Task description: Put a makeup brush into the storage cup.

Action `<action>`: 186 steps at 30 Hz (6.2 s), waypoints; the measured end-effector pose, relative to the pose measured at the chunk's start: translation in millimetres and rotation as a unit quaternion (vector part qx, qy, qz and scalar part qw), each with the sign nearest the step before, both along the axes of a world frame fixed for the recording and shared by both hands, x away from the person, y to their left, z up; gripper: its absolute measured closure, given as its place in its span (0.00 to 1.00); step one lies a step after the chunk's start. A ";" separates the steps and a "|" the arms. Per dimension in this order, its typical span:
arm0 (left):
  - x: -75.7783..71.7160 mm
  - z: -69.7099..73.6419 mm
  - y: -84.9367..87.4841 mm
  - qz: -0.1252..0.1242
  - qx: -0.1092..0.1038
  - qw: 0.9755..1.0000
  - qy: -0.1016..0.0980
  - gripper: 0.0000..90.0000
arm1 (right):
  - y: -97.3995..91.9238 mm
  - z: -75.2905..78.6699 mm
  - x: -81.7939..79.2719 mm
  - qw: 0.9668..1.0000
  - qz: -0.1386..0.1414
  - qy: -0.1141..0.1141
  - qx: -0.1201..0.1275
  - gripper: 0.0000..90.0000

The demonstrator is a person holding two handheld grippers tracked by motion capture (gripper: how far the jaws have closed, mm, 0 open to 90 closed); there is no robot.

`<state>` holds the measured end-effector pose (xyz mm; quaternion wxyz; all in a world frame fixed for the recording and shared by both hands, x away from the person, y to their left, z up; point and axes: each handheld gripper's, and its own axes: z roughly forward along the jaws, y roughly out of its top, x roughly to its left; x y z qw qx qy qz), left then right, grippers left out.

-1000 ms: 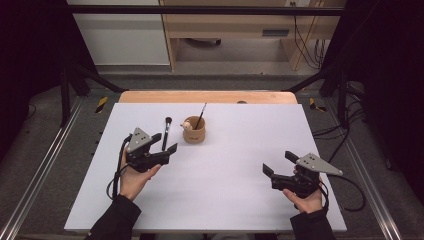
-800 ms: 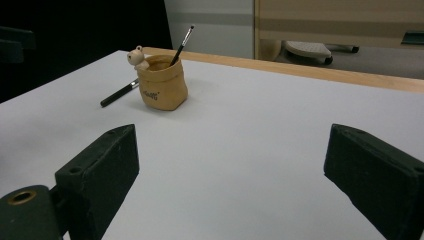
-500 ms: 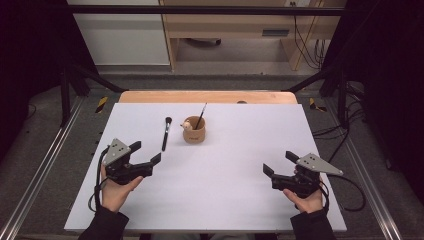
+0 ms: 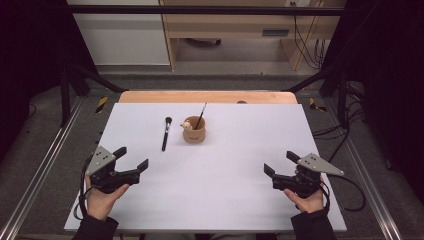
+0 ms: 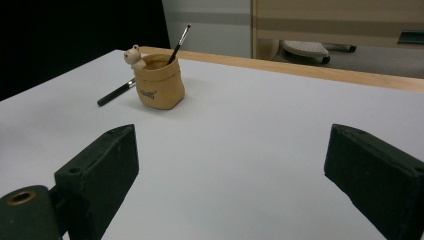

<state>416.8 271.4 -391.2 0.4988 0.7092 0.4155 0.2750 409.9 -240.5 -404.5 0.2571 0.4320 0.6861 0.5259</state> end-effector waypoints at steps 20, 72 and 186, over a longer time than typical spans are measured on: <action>-0.3 -8.4 21.9 0.024 -0.012 1.000 0.001 0.13 | -3.6 -5.2 -1.0 1.000 -0.004 0.007 -0.004 0.08; 87.8 3.4 -18.1 0.015 0.054 0.997 0.057 0.14 | -1.0 -6.0 0.7 1.000 -0.003 0.012 -0.008 0.09; 196.4 -60.3 -78.9 0.018 0.188 0.951 0.247 0.70 | 2.6 -10.2 4.2 1.000 0.006 0.019 -0.012 0.09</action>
